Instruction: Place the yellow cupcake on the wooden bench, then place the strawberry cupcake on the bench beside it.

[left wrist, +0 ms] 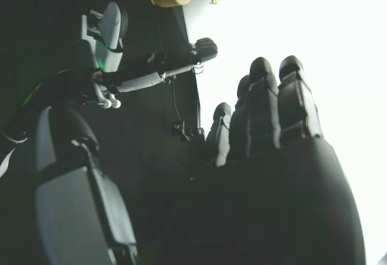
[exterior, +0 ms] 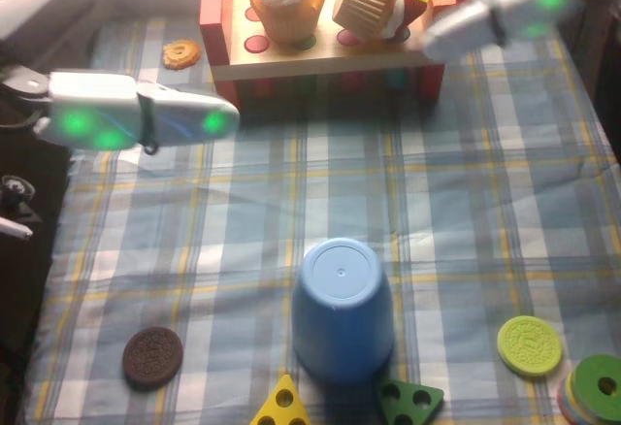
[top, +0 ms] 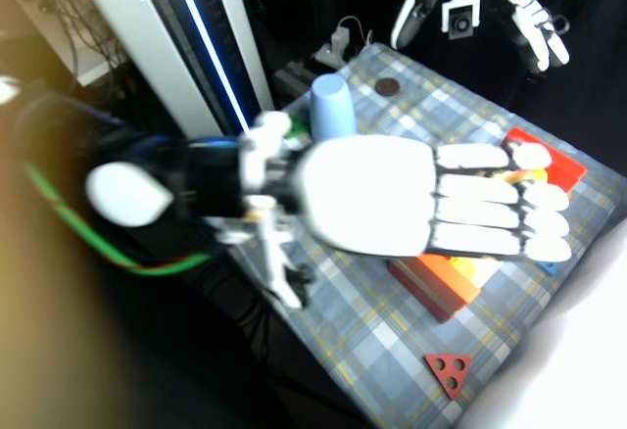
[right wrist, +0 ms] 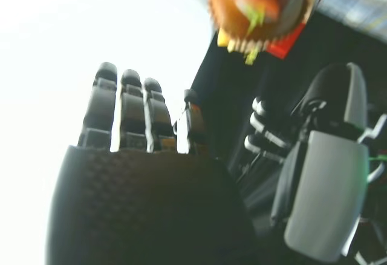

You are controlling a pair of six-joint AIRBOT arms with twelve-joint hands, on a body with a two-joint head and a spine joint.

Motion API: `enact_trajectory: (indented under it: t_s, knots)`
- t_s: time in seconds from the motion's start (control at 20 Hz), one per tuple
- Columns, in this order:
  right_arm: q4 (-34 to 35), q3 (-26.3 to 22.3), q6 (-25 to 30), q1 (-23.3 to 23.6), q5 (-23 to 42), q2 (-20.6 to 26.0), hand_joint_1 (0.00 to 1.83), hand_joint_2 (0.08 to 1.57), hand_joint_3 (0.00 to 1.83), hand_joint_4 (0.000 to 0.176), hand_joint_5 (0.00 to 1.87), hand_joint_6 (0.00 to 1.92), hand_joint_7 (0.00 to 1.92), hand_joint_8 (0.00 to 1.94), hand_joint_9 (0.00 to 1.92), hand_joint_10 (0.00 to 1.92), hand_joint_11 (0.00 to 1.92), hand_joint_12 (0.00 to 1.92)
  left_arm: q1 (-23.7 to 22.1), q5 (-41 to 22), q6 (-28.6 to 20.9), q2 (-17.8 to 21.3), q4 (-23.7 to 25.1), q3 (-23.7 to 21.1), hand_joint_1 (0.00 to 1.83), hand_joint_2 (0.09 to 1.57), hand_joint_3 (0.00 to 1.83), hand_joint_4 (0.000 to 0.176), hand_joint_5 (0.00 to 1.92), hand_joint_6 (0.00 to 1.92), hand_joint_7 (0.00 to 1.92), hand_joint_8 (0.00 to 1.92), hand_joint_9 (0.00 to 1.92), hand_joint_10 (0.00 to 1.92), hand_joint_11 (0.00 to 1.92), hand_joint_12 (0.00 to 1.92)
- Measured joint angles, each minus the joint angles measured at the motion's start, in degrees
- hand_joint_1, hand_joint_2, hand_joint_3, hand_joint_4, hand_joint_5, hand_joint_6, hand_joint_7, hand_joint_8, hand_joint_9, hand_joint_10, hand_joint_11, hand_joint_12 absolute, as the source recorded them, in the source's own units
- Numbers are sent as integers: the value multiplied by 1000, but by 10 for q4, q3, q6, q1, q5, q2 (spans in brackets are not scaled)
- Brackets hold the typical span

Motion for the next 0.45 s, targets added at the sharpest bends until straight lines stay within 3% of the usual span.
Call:
enact_trajectory:
  t_s: [0.05, 0.1, 0.15, 0.2, 0.25, 0.3, 0.45]
  knots:
    - [29, -19, -5, -31, 36, 20, 752, 815, 9, 176, 0, 0, 0, 0, 0, 0, 0, 0, 12, -19, -30, 4, 1, 0, 748, 779, 2, 144, 4, 1, 7, 0, 7, 0, 29, 33]
    - [80, -44, -6, -87, 102, 45, 936, 854, 8, 176, 0, 0, 0, 0, 0, 0, 0, 0, 40, -59, -81, 7, 1, 1, 749, 786, 5, 146, 0, 0, 1, 0, 1, 0, 5, 6]
    - [134, -68, -6, -145, 170, 66, 1010, 886, 16, 176, 0, 0, 0, 0, 0, 0, 0, 0, 72, -95, -130, 8, 1, 1, 789, 790, 6, 164, 0, 0, 0, 0, 0, 0, 0, 0]
    - [172, -92, -7, -191, 225, 79, 839, 857, 2, 176, 0, 0, 0, 0, 0, 0, 0, 0, 101, -122, -176, 8, 1, 1, 877, 760, 0, 174, 0, 0, 0, 0, 0, 0, 0, 0]
    - [204, -115, -8, -238, 279, 91, 677, 803, 0, 176, 0, 0, 0, 0, 0, 0, 0, 0, 129, -149, -219, 8, 1, 1, 851, 765, 0, 176, 0, 0, 0, 0, 0, 0, 0, 0]
    - [246, -145, -7, -299, 365, 101, 705, 791, 0, 176, 0, 0, 0, 0, 0, 0, 0, 0, 168, -201, -277, 8, -2, 1, 828, 766, 0, 176, 0, 0, 0, 0, 0, 0, 0, 0]
    - [274, -172, -2, -385, 492, 111, 791, 767, 0, 176, 0, 0, 0, 0, 0, 0, 0, 0, 228, -305, -356, 2, -17, 1, 733, 787, 5, 176, 0, 0, 0, 0, 0, 0, 69, 39]
